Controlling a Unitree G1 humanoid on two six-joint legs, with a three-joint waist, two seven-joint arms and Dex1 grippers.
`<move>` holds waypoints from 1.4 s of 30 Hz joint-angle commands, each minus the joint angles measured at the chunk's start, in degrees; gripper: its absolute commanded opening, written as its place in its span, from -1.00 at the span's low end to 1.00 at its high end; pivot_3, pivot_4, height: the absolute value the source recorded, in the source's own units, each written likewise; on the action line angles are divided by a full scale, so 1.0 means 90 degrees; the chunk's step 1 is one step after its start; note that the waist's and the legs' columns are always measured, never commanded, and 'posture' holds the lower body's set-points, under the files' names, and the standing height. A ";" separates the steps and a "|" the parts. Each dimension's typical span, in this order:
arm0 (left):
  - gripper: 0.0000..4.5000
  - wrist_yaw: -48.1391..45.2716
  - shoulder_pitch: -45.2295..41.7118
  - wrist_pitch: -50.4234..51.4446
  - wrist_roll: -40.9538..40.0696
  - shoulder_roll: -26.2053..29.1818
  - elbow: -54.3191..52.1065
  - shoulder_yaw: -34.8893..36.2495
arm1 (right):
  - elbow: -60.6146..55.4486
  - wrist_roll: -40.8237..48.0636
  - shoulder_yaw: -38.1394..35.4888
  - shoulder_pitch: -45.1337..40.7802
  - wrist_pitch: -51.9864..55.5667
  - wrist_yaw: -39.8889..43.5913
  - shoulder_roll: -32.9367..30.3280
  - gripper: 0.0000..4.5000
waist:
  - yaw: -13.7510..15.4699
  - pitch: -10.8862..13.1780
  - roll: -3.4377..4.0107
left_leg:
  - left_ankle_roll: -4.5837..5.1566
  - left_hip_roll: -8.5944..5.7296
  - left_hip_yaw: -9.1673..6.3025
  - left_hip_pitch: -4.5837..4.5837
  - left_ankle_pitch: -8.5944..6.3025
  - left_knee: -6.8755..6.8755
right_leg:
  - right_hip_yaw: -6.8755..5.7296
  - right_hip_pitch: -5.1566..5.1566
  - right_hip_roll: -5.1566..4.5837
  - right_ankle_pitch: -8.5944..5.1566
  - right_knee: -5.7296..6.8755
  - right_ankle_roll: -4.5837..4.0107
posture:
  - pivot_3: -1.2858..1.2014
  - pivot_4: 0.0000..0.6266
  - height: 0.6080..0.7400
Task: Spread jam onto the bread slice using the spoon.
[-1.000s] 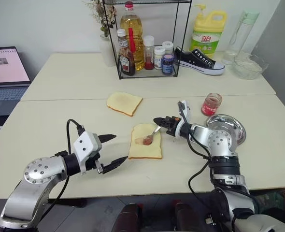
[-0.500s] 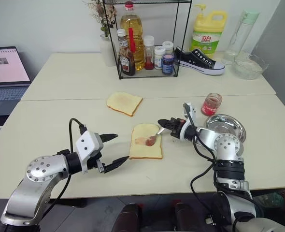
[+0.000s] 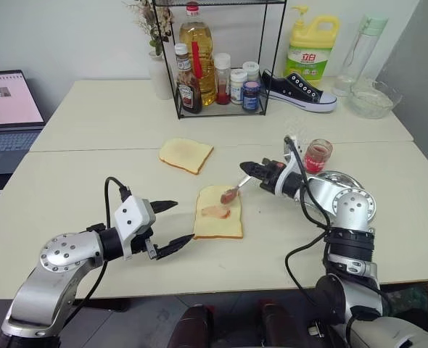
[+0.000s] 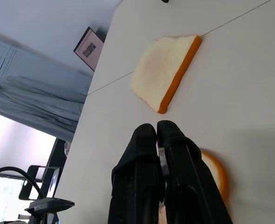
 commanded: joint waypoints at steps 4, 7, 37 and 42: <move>1.00 0.0023 0.0047 -0.0086 -0.0008 0.0036 -0.0130 0.0047 | -0.0423 0.0407 -0.0085 0.0269 0.0350 0.0054 -0.0065 -0.99 | 0.0000 0.0000 0.0000 | 0.0000 0.0000 -0.0001 0.0000 0.0000 -0.0001 | 0.0001 0.0000 0.0000 0.0000 0.0000 0.0000 | 0.03 -0.52 1.00; 1.00 0.0020 0.0055 -0.0079 -0.0010 0.0060 -0.0140 0.0064 | -0.0400 0.0374 0.0008 0.0430 0.0309 0.0118 -0.0042 -0.99 | -0.0001 0.0000 0.0000 | 0.0001 0.0000 0.0000 0.0000 0.0000 0.0000 | 0.0001 0.0000 0.0000 0.0000 0.0000 0.0000 | 0.03 -0.52 1.00; 1.00 0.0061 0.0182 -0.0049 -0.0066 0.0154 -0.0277 0.0202 | 0.1696 -0.0692 0.0615 -0.0126 -0.1420 0.1318 -0.0138 -0.99 | -0.0006 0.0000 0.0000 | 0.0000 0.0001 0.0001 0.0001 0.0000 0.0000 | -0.0001 0.0000 0.0002 0.0000 0.0000 0.0000 | 0.03 -0.52 1.00; 1.00 0.0055 0.0174 -0.0045 -0.0075 0.0164 -0.0280 0.0211 | 0.1790 -0.0672 0.0580 -0.0251 -0.1481 0.1275 -0.0064 -0.99 | -0.0006 0.0000 0.0000 | 0.0000 0.0001 0.0001 0.0001 0.0000 0.0000 | -0.0001 0.0000 0.0002 0.0000 0.0000 0.0000 | 0.03 -0.52 1.00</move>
